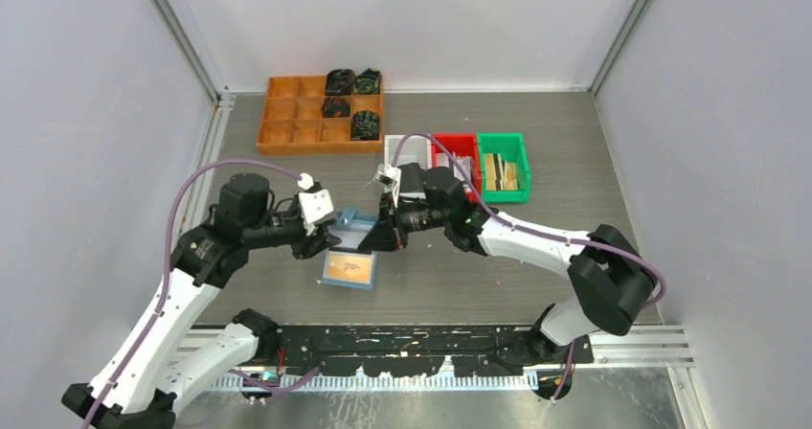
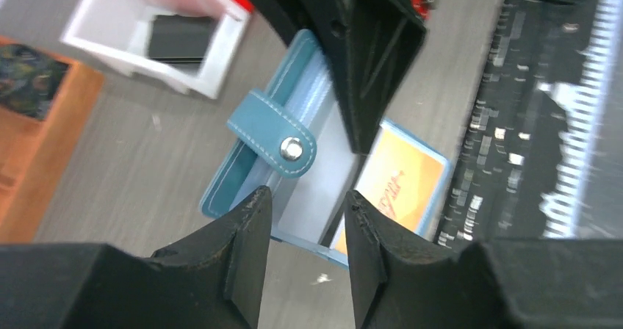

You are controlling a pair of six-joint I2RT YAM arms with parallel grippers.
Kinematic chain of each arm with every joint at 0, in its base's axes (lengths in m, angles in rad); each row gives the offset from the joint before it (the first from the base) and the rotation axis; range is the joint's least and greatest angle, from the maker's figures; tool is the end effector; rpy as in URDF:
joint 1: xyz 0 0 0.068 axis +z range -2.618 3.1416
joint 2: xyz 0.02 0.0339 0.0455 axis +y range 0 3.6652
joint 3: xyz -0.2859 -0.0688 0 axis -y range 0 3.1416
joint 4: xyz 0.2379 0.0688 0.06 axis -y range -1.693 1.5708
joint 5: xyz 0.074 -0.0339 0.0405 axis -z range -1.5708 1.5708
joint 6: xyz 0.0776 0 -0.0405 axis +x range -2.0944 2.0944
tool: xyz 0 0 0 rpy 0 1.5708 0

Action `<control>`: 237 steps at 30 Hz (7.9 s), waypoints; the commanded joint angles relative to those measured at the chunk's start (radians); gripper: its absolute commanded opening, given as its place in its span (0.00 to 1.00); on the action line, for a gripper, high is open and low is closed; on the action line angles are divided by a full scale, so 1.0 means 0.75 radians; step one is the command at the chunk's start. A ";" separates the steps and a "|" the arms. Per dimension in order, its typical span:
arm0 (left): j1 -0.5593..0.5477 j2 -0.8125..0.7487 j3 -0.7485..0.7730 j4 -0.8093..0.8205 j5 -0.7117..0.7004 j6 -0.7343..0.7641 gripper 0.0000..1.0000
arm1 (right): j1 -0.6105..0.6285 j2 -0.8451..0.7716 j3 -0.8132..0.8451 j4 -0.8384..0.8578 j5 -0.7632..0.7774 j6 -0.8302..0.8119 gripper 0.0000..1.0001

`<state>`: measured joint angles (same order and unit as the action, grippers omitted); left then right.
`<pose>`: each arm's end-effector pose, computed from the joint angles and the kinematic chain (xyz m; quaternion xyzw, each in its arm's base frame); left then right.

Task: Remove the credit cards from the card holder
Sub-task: Pick up the card holder from the center of the board, then remove the credit card from the card holder.

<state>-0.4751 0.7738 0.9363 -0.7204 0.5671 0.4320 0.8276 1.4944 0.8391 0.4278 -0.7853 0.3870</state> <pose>0.1222 -0.1097 0.3372 0.4898 0.6952 -0.2546 0.4603 0.1957 0.2940 0.2721 -0.3904 0.6537 0.5740 0.3012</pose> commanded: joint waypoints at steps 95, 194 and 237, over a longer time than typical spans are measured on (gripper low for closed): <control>0.069 0.176 0.349 -0.297 0.378 -0.608 0.00 | 0.126 -0.182 0.623 -0.783 0.016 -0.403 0.56; 0.615 0.126 0.167 0.485 0.485 -1.656 0.00 | -0.034 0.032 0.160 0.910 0.208 1.325 0.01; 0.676 0.087 0.155 0.555 0.571 -1.725 0.00 | -0.038 0.169 0.235 1.014 0.307 1.476 0.19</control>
<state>0.0296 0.8577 1.0412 -0.3687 0.9535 -0.8532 0.7975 1.6089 0.9512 1.0775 -0.5858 1.4475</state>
